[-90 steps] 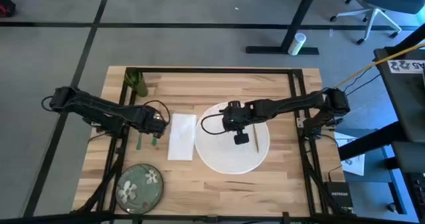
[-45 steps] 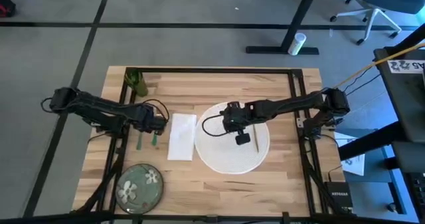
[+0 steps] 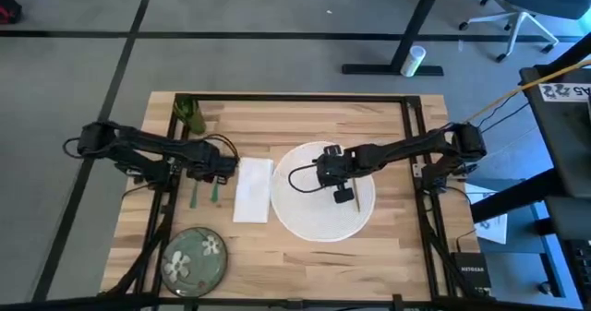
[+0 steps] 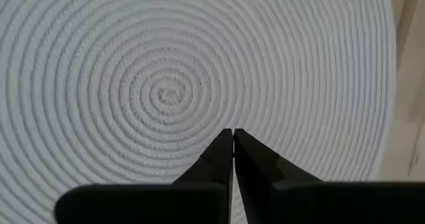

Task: Set table place
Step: Put the green spoon on the white table mat to right of the gold table knife

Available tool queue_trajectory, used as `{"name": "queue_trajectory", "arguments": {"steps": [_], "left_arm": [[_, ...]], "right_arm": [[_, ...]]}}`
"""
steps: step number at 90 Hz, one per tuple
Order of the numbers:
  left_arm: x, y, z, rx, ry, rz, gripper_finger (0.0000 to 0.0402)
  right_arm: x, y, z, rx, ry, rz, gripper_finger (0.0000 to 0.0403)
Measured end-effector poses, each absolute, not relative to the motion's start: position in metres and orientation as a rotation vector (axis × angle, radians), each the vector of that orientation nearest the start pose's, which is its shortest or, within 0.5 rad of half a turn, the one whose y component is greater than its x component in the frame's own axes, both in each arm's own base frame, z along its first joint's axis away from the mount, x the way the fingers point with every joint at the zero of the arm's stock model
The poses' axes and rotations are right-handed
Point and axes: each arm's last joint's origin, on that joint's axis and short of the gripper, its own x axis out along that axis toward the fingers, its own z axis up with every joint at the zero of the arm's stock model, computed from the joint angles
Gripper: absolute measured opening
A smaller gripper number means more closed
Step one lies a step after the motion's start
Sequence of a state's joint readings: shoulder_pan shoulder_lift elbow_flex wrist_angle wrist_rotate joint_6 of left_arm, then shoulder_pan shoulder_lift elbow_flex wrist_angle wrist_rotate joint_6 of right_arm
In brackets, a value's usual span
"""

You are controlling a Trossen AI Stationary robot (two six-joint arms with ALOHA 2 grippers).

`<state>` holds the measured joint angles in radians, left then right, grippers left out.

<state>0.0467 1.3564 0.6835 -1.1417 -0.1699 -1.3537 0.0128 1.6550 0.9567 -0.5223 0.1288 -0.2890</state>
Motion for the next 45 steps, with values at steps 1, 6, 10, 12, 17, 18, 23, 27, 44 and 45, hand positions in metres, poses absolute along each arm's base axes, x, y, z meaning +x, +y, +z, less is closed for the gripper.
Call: {"name": "queue_trajectory", "arguments": {"steps": [1, 6, 10, 12, 17, 18, 23, 27, 44, 45], "left_arm": [[0.170, 0.013, 0.162, -0.831, 1.380, 1.314, 0.0077], [0.173, 0.013, 0.160, -0.823, 1.394, 1.323, 0.0076], [0.176, 0.013, 0.159, -0.818, 1.403, 1.328, 0.0076], [0.178, 0.013, 0.158, -0.816, 1.408, 1.329, 0.0076], [0.183, 0.013, 0.157, -0.802, 1.424, 1.322, 0.0076], [0.184, 0.013, 0.158, -0.799, 1.427, 1.318, 0.0076], [0.190, 0.014, 0.158, -0.782, 1.434, 1.309, 0.0076], [0.193, 0.014, 0.158, -0.753, 1.447, 1.309, 0.0076], [0.187, 0.019, 0.157, -0.673, 1.635, 1.332, 0.0076], [0.187, 0.019, 0.157, -0.670, 1.649, 1.325, 0.0076]], "right_arm": [[0.301, 0.000, 0.164, -0.338, 1.227, 0.076, 0.0000], [0.301, 0.000, 0.163, -0.339, 1.223, 0.075, 0.0000], [0.301, 0.000, 0.163, -0.339, 1.218, 0.074, 0.0000], [0.301, 0.000, 0.162, -0.339, 1.217, 0.074, 0.0000], [0.301, 0.000, 0.161, -0.341, 1.216, 0.076, 0.0000], [0.301, 0.000, 0.161, -0.342, 1.215, 0.076, 0.0000], [0.301, 0.000, 0.160, -0.343, 1.211, 0.077, 0.0000], [0.300, 0.000, 0.160, -0.344, 1.209, 0.077, 0.0000], [0.299, 0.000, 0.157, -0.344, 1.214, 0.078, 0.0000], [0.299, 0.000, 0.157, -0.344, 1.213, 0.078, 0.0000]]}}
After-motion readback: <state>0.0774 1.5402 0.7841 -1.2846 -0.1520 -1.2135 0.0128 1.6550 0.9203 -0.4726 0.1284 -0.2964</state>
